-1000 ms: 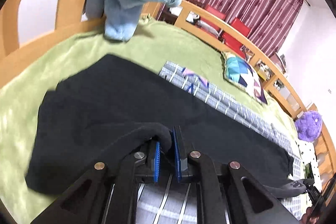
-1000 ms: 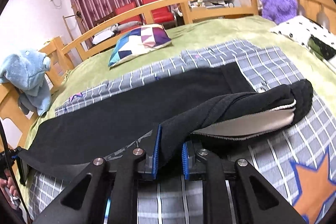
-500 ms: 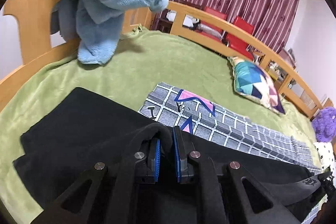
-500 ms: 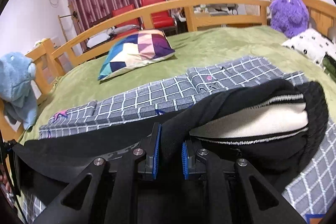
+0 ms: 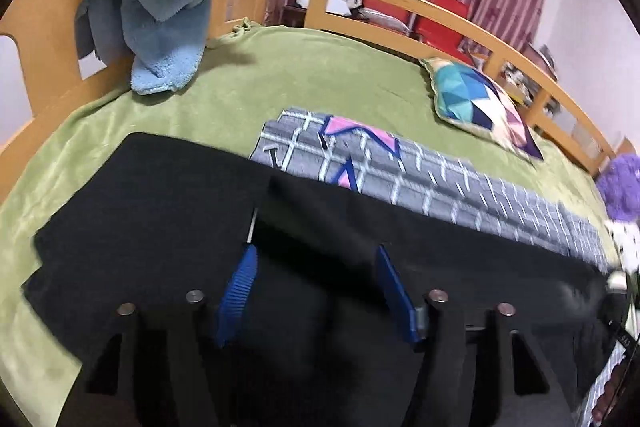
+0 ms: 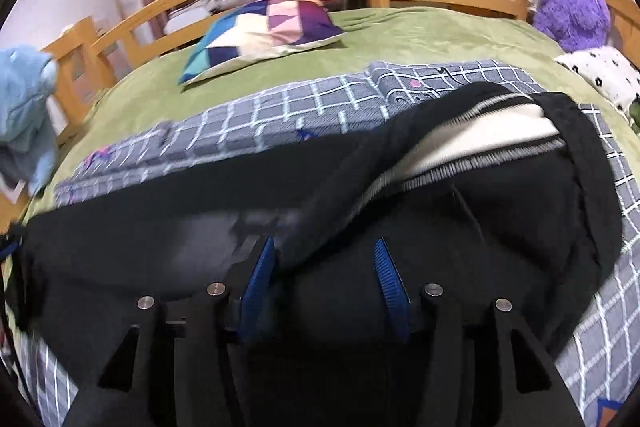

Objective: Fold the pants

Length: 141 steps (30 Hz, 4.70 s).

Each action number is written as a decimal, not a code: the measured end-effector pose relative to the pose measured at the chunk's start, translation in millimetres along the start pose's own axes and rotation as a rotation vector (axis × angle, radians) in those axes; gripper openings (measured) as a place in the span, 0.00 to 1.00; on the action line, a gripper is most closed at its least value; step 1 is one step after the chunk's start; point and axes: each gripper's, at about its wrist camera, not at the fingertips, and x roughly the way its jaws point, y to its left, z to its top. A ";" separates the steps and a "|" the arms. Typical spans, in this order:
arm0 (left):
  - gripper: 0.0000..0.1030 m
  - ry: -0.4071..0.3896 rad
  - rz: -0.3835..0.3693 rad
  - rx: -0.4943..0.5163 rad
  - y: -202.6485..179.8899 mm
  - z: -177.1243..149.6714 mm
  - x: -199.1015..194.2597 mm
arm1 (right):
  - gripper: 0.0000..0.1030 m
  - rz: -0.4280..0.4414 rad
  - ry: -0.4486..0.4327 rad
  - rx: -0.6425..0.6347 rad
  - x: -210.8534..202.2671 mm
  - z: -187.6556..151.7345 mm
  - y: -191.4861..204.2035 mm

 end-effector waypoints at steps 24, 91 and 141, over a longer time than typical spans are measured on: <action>0.70 0.010 0.186 0.048 49.1 -78.3 -23.9 | 0.56 0.011 0.048 0.068 -96.4 -131.9 -7.6; 0.12 0.089 -0.197 -0.411 74.5 -59.1 19.4 | 0.11 0.057 -0.056 0.482 -9.3 -48.4 -105.0; 0.64 0.085 0.053 -0.054 44.5 -210.9 -226.3 | 0.37 0.088 -0.072 0.479 -174.0 -183.0 -257.7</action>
